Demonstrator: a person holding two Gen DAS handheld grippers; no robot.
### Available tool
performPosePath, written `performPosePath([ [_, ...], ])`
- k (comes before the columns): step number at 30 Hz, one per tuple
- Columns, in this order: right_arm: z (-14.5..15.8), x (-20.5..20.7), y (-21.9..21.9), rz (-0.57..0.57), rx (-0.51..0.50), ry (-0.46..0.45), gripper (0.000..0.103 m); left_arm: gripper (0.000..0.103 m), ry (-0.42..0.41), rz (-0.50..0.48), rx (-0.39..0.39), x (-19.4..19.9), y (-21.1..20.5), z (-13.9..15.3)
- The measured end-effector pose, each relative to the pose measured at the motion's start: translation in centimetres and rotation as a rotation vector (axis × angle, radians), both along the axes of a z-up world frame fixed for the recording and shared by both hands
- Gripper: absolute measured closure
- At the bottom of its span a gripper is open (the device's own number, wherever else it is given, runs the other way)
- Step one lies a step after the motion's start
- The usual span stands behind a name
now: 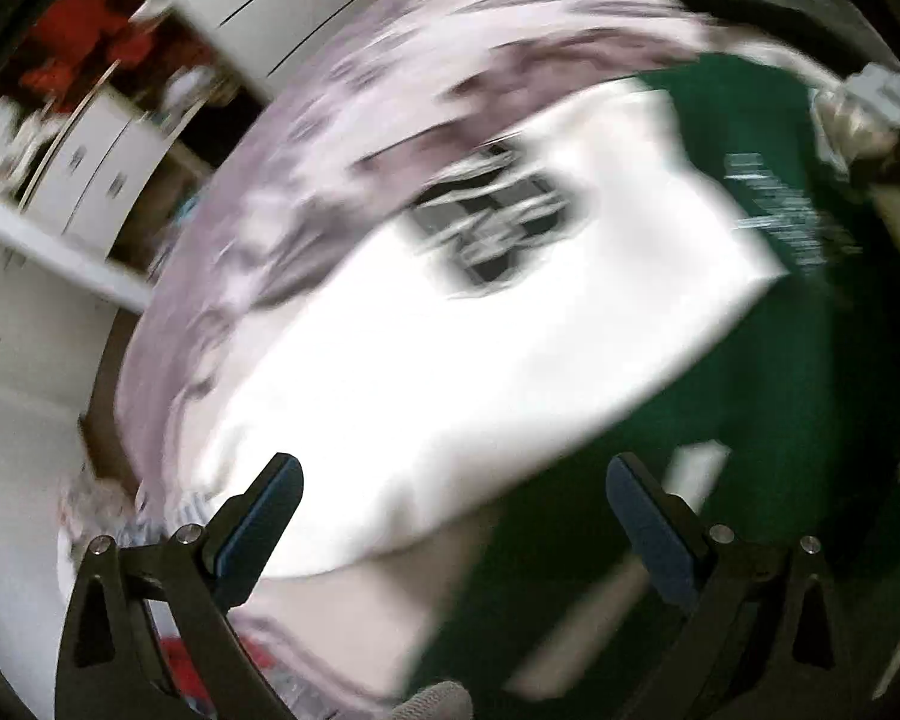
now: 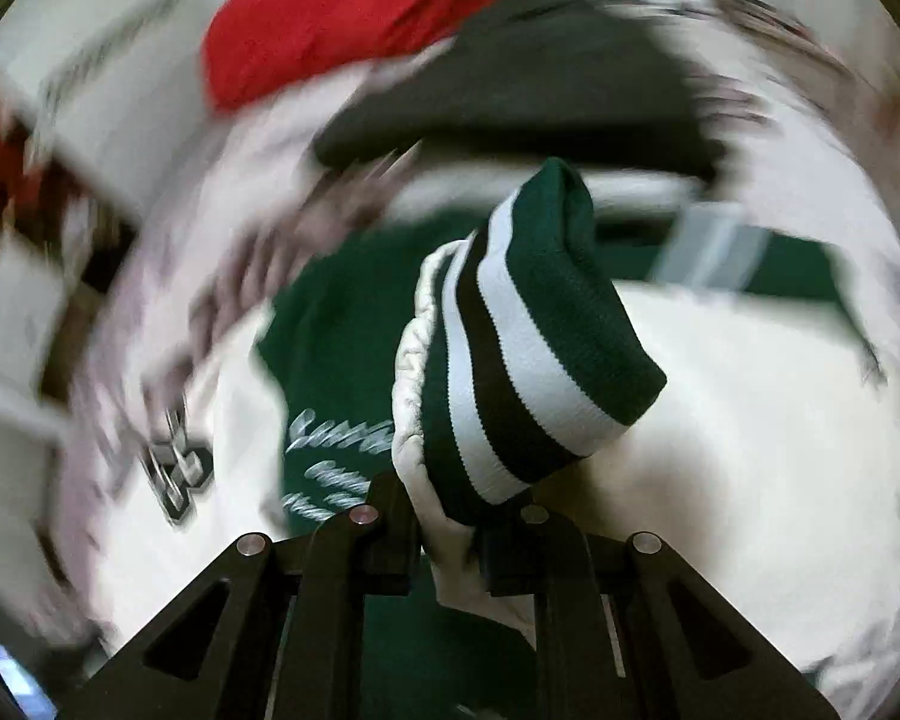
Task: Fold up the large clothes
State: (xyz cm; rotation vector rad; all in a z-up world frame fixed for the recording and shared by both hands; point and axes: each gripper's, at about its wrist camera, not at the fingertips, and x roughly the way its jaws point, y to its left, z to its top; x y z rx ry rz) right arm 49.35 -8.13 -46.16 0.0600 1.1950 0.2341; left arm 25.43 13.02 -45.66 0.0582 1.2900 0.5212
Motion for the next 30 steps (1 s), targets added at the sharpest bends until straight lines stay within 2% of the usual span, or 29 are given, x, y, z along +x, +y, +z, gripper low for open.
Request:
performPosePath([
  [1, -2.2, 0.1, 3.3, 0.047, -0.033, 0.039, 0.089, 0.000, 0.011, 0.029, -0.004, -0.7, 1.9, 0.0],
  [3, -5.4, -0.2, 7.1, 0.084, -0.104, 0.076, 0.088, 0.000, 0.029, 0.106, -0.028, -2.8, 5.3, -0.2],
  [6, -7.9, -1.1, 8.4, 0.112, -0.195, 0.090, 0.082, 0.000, 0.047, 0.237, -0.104, -6.4, 9.9, -1.1],
  [8, -8.0, -1.6, 7.1, 0.081, -0.130, 0.149, 0.074, 0.000, 0.050, 0.351, -0.232, -8.6, 12.4, -2.0],
  [10, -6.8, -3.1, 4.1, 0.016, 0.044, 0.221, 0.053, 0.000, 0.018, 0.506, -0.434, -11.6, 15.3, -3.3],
  [11, -6.3, -3.6, 2.8, -0.011, 0.096, 0.238, 0.048, 0.000, -0.018, 0.579, -0.549, -13.1, 16.2, -4.0],
  [12, -5.5, -5.1, 1.0, -0.055, 0.159, 0.257, 0.044, 0.000, -0.060, 0.658, -0.684, -14.6, 17.1, -5.2],
  [15, -3.7, -8.4, -3.0, -0.151, 0.190, 0.279, 0.044, 0.001, -0.200, 0.856, -0.960, -17.7, 18.0, -8.8],
  [16, -3.6, -8.9, -3.6, -0.172, 0.189, 0.283, 0.044, 0.013, -0.244, 0.915, -0.998, -18.2, 18.1, -10.0],
  [17, -3.5, -10.1, -4.4, -0.200, 0.182, 0.287, 0.044, 0.034, -0.267, 0.951, -1.012, -18.5, 18.1, -10.6],
  [18, -3.5, -11.5, -5.2, -0.227, 0.179, 0.290, 0.044, 0.047, -0.304, 0.995, -1.019, -18.5, 18.4, -11.5],
  [19, -3.6, -11.3, -5.4, -0.240, 0.180, 0.293, 0.044, 0.079, -0.331, 1.013, -0.987, -18.2, 18.9, -11.9],
  [20, -3.9, -12.1, -5.9, -0.256, 0.178, 0.294, 0.044, 0.091, -0.348, 1.019, -0.962, -18.0, 19.4, -11.7],
  [22, -4.2, -12.9, -6.6, -0.282, 0.164, 0.300, 0.044, 0.096, -0.415, 1.004, -0.878, -16.8, 20.6, -10.3],
  [24, -4.7, -13.1, -6.6, -0.296, 0.154, 0.302, 0.044, 0.098, -0.496, 0.939, -0.760, -15.4, 23.1, -8.4],
  [25, -4.8, -12.7, -6.3, -0.295, 0.148, 0.296, 0.044, 0.098, -0.527, 0.911, -0.730, -14.7, 24.8, -7.9],
  [27, -4.2, -12.3, -6.3, -0.287, 0.139, 0.284, 0.044, 0.098, -0.577, 0.883, -0.703, -13.4, 28.6, -7.8],
  [30, -4.0, -11.5, -4.8, -0.271, 0.138, 0.281, 0.044, 0.099, -0.589, 0.843, -0.685, -9.6, 33.0, -8.5],
])
